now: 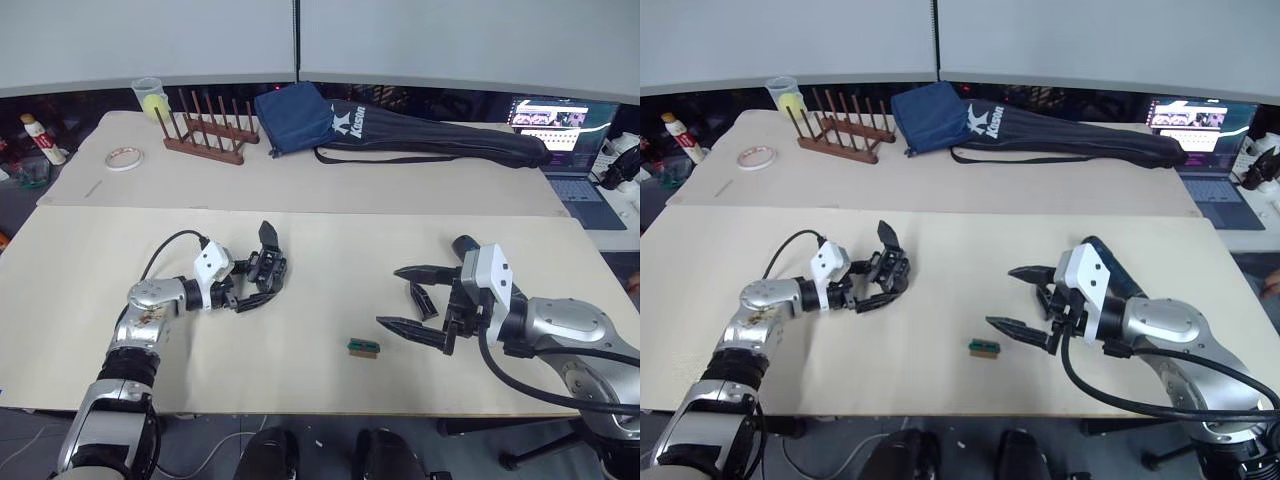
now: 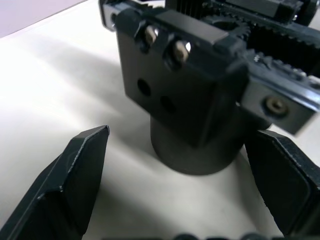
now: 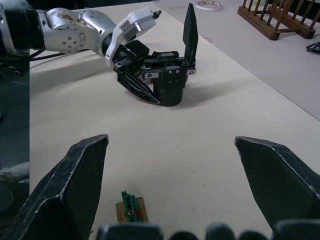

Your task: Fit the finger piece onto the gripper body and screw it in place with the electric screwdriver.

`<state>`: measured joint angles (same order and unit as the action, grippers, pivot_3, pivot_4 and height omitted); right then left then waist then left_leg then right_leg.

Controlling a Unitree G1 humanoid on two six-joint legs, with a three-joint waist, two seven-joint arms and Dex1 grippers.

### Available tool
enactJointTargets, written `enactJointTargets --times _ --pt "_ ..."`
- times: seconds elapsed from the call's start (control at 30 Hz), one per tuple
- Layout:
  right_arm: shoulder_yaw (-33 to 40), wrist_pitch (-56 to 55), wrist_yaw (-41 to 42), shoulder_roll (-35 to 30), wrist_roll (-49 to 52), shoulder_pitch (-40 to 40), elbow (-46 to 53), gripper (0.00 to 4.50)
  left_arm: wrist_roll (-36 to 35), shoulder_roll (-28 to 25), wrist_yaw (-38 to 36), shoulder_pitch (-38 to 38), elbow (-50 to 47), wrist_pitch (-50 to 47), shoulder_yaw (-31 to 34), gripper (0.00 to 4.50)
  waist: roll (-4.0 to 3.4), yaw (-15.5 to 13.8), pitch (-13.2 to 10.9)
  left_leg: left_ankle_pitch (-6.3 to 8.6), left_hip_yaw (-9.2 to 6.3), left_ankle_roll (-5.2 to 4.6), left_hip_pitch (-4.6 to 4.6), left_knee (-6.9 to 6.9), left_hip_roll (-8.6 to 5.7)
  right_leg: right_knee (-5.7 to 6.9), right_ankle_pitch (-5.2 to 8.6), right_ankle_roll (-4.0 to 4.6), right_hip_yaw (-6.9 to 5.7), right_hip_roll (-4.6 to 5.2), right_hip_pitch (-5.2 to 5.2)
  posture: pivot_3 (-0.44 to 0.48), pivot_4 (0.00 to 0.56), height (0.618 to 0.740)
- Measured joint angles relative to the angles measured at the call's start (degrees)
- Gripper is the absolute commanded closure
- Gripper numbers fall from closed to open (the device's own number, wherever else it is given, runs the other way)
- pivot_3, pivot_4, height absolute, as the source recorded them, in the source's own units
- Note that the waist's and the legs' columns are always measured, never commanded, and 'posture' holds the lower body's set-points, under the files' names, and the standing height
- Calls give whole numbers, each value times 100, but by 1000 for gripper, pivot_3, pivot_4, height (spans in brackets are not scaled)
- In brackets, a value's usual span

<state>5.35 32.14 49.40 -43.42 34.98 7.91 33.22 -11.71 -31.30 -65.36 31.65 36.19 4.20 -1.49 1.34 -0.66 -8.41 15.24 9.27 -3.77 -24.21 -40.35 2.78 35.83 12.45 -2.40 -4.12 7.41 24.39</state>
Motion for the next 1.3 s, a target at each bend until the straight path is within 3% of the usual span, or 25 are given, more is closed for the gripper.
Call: enactJointTargets --times 0.07,0.1,0.3,0.47,0.57,0.83,1.17,1.3 --pt "1 -22 1 0 -3 -13 0 0 -6 34 -61 32 37 0 25 2143 0 2 0 0 0 0 0 0 0 0 0 0 0 0 0 0 150 740" --pt "3 -31 2 0 -5 -34 1 0 -28 46 -79 32 5 -82 35 2222 0 3 0 0 0 0 0 0 1 2 0 0 0 0 0 0 150 740" --pt "24 -32 -10 -1 -5 -147 45 0 -205 233 -93 -451 -1120 -884 0 2220 1 -1 -1 -9 -1 16 -12 -8 0 -1 -1 -8 1 0 1 0 150 740" --pt "108 -32 -104 -1 1 -333 165 0 -303 649 763 -837 -3020 -2101 -216 2220 3 -22 -2 -5 -5 8 -17 -29 -1 -3 -5 -19 2 1 -8 0 150 740" --pt "179 -31 -133 -3 4 -465 246 0 -124 1001 1364 -845 -3596 -2373 -507 2220 3 -12 -2 1 -5 -1 -14 -39 -2 -2 -8 -25 8 0 -12 0 150 740" --pt "304 -29 -224 -112 -23 -667 348 0 589 1577 2460 -558 -2989 -2546 -995 2220 4 -1 -2 10 -7 -17 -12 -37 -3 3 -8 -21 11 -7 -6 0 150 740" --pt "304 -28 -432 -192 -214 -712 368 0 691 1820 2419 -477 -2555 -2129 -1210 2220 4 -9 -3 16 -7 -27 -14 -40 -4 0 -9 -23 11 0 -6 0 150 740" --pt "304 -25 -464 -192 -217 -713 401 0 702 1794 2372 -461 -2574 -2136 -1219 417 4 -14 -3 16 -8 -27 -12 -41 -4 0 -9 -23 10 0 -9 0 150 740"
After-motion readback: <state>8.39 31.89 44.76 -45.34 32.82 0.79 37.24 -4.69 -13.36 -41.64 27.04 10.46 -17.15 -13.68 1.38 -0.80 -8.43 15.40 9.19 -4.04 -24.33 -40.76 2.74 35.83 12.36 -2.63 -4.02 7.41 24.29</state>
